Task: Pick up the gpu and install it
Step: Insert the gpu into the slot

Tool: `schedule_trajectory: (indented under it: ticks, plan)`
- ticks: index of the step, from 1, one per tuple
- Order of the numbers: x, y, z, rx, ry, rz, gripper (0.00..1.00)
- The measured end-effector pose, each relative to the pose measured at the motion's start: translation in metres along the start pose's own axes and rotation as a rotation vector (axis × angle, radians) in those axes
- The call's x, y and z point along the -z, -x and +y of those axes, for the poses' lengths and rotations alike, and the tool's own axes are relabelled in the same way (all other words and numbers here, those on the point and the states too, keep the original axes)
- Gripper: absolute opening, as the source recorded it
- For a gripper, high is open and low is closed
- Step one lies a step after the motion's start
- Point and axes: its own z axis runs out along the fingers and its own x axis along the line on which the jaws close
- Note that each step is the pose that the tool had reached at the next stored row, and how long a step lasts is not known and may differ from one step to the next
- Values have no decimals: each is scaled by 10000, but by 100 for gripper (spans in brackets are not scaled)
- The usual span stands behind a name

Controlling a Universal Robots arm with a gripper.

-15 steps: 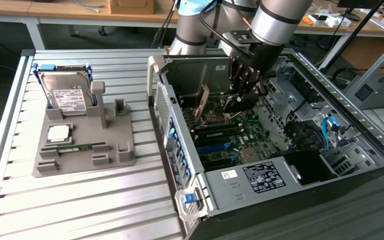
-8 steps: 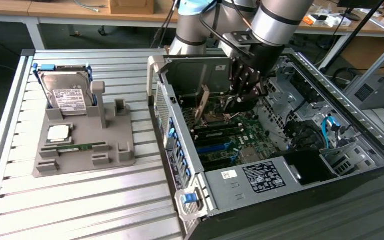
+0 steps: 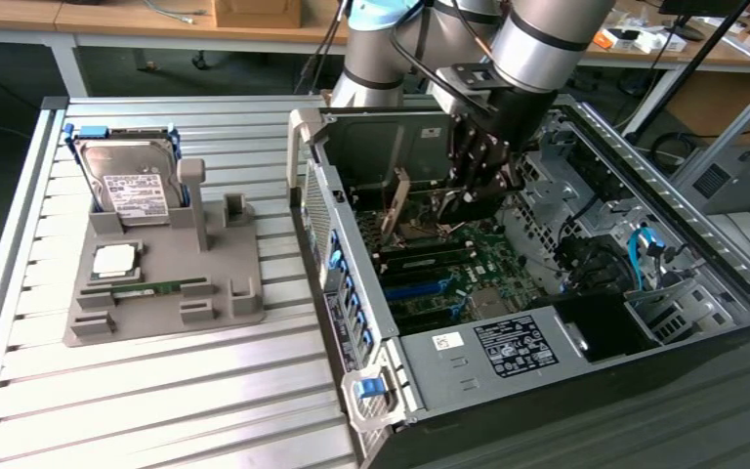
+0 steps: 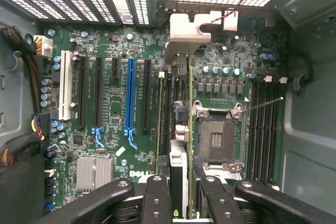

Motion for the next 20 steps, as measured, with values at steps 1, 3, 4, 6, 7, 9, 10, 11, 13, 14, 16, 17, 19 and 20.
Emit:
schedule_trajectory:
  ticks: [1,3,4,6,7,9,10,11,13,14,16,17,19,20]
  plan:
    - [-1,-3,0,1,-1,0,27]
    - [-2,-7,0,1,0,0,27]
    - [-2,-9,0,2,0,1,27]
    - [-3,-12,0,2,0,0,27]
    - [-4,-17,0,4,0,1,27]
    - [-6,-24,1,5,0,0,27]
    - [-6,-25,1,5,0,0,27]
    - [-6,-28,1,5,0,1,27]
    - [-7,-31,1,5,0,0,27]
    - [-7,-33,1,6,0,1,27]
    - [-8,-37,1,6,0,1,27]
    - [-8,-39,1,7,0,0,27]
    - [-9,-44,2,7,0,0,27]
    - [-9,-46,2,7,0,1,27]
